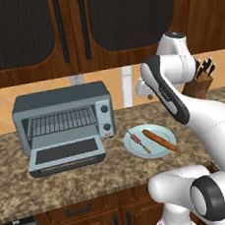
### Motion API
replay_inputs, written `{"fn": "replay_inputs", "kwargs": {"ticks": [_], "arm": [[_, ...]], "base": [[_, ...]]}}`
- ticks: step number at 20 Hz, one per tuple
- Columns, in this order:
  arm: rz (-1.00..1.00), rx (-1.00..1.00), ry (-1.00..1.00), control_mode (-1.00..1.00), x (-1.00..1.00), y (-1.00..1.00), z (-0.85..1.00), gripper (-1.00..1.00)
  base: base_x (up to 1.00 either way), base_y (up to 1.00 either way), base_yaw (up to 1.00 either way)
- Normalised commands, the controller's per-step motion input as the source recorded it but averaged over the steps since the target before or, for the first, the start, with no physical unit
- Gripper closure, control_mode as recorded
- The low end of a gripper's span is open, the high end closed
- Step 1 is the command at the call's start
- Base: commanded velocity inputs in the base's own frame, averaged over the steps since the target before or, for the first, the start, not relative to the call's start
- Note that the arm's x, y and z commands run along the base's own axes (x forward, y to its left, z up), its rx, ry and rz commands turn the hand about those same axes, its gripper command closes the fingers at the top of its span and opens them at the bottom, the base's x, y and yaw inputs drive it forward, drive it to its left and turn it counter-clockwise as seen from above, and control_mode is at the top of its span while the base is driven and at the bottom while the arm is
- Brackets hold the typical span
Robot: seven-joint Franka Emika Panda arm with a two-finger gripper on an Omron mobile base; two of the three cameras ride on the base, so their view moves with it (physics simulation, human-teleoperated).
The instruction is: Pick up the kebab skewer and baguette bread, and place them inside the toaster oven. Close the toaster oven door and start by setting the timer.
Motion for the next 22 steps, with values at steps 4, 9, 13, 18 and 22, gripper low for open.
{"fn": "replay_inputs", "kwargs": {"ticks": [4,9,13,18,22], "arm": [[0.0,0.0,0.0,1.0,0.0,0.0,0.0,-1.0],[0.0,0.0,0.0,1.0,0.0,0.0,0.0,-1.0],[0.0,0.0,0.0,1.0,0.0,0.0,0.0,-1.0],[0.0,0.0,0.0,1.0,0.0,0.0,0.0,-1.0],[0.0,0.0,0.0,1.0,0.0,0.0,0.0,-1.0]], "base": [[0.0,0.0,0.0],[0.0,0.0,0.0],[0.0,0.07,0.0],[0.03,0.44,0.0],[0.14,0.62,0.0]]}}
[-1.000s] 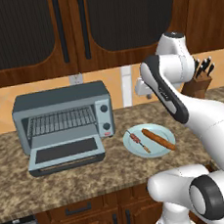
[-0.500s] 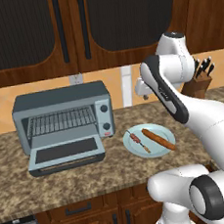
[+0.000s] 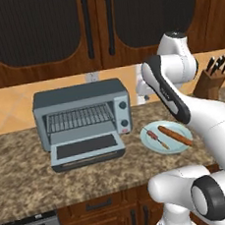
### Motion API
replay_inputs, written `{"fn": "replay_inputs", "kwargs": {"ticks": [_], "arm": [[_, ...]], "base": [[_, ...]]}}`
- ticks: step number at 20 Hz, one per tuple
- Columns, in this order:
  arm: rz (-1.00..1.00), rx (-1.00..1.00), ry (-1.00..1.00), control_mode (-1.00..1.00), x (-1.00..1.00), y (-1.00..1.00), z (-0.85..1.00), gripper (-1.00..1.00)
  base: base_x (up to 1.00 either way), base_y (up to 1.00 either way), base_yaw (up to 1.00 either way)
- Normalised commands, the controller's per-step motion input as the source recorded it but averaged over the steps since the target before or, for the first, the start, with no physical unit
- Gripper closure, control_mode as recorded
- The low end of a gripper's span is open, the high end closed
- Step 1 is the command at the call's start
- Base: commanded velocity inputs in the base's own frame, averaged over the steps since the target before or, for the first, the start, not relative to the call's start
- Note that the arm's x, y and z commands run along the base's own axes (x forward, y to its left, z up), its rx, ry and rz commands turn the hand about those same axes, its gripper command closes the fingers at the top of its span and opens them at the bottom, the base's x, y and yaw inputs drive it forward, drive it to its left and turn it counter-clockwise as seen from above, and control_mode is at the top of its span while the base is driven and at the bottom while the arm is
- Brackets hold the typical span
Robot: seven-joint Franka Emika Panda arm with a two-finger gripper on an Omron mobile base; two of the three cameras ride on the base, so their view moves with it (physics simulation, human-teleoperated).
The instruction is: Pick up the kebab skewer and baguette bread, and place them inside the toaster oven. Close the toaster oven door and start by setting the timer.
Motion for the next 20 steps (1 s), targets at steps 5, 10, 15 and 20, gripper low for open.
{"fn": "replay_inputs", "kwargs": {"ticks": [5,10,15,20], "arm": [[0.0,0.0,0.0,1.0,0.0,0.0,0.0,-1.0],[0.0,0.0,0.0,1.0,0.0,0.0,0.0,-1.0],[0.0,0.0,0.0,1.0,0.0,0.0,0.0,-1.0],[0.0,0.0,0.0,1.0,0.0,0.0,0.0,-1.0]], "base": [[0.42,0.45,0.0],[0.56,0.0,0.0],[0.31,0.0,0.0],[0.0,0.0,0.0]]}}
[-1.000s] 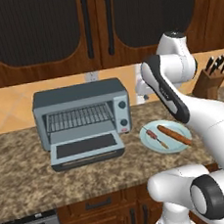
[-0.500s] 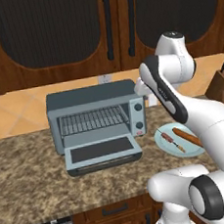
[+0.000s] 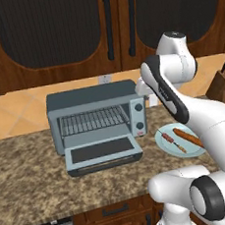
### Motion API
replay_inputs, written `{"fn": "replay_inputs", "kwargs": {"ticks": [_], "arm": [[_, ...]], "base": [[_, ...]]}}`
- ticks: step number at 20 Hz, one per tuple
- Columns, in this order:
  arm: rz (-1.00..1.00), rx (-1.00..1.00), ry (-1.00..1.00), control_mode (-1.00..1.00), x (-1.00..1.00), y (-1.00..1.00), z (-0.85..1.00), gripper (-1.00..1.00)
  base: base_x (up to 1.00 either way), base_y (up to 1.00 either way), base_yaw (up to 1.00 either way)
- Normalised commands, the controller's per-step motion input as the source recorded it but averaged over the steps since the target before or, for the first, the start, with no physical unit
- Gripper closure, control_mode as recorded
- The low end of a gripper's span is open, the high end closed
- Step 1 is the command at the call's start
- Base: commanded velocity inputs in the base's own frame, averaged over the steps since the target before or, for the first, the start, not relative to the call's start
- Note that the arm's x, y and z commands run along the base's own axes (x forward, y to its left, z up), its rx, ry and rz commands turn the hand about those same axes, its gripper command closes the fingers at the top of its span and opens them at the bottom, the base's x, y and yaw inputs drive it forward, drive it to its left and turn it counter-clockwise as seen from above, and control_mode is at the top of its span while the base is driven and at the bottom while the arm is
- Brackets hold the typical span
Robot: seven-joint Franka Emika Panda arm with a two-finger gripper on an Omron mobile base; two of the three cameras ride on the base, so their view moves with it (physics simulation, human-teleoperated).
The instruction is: Pick up the kebab skewer and baguette bread, and place them inside the toaster oven. Close the toaster oven door and start by setting the timer.
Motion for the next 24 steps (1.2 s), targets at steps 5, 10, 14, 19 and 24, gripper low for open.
{"fn": "replay_inputs", "kwargs": {"ticks": [5,10,14,19,24], "arm": [[0.0,0.0,0.0,-1.0,0.0,0.0,0.0,-1.0],[0.0,0.0,0.0,-1.0,0.0,0.0,0.0,-1.0],[0.04,-0.06,-0.03,-1.0,-0.3,0.08,-0.23,-1.0],[0.19,-0.22,-0.39,-1.0,-0.43,0.99,-0.44,-1.0],[-0.07,0.05,-0.33,-1.0,0.07,1.0,-0.17,-1.0]], "base": [[0.0,0.0,0.0],[0.0,0.0,0.0],[0.0,0.0,0.0],[0.0,0.0,0.0],[0.0,0.0,0.0]]}}
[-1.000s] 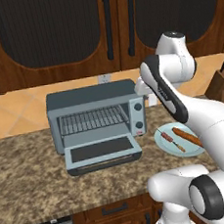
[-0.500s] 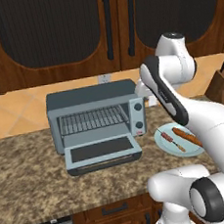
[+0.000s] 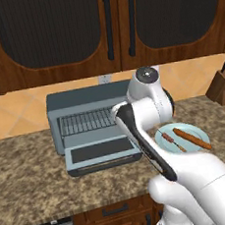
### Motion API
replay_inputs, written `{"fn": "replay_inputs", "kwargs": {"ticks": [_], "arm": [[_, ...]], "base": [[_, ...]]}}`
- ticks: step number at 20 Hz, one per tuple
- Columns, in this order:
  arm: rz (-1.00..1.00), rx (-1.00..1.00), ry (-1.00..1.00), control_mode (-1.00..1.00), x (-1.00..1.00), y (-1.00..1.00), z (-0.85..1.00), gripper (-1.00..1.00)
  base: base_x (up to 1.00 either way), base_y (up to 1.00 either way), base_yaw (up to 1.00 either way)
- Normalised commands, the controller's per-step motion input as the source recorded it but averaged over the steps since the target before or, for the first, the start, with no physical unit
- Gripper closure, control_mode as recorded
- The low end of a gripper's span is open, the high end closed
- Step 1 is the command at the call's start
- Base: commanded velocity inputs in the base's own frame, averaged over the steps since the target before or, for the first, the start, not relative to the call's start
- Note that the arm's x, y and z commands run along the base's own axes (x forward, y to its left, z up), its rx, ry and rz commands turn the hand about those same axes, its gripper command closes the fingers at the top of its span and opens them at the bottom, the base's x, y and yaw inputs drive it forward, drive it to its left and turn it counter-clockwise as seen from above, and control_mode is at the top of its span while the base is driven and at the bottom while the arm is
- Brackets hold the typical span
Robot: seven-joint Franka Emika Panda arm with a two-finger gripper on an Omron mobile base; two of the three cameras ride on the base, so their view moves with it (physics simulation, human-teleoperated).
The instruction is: Pick up the kebab skewer and baguette bread, and place them inside the toaster oven. Close the toaster oven door and start by setting the timer.
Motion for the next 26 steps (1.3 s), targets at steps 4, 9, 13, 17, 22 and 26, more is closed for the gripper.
{"fn": "replay_inputs", "kwargs": {"ticks": [4,9,13,17,22,26], "arm": [[-0.19,0.18,-0.1,-1.0,0.13,0.97,-0.23,-1.0],[-0.01,0.2,-0.07,-1.0,0.28,0.56,-0.35,-1.0],[0.02,0.17,-0.09,-1.0,0.29,0.12,-0.5,-1.0],[0.05,0.05,-0.04,-1.0,0.8,0.11,-0.19,-1.0],[0.06,0.0,-0.16,-1.0,0.61,0.38,-0.04,-1.0],[0.0,-0.02,-0.1,-1.0,0.32,0.32,-0.09,-1.0]], "base": [[0.0,0.0,0.0],[0.0,0.0,0.0],[0.0,0.0,0.0],[0.0,0.0,0.0],[0.0,0.0,0.0],[0.0,0.0,0.0]]}}
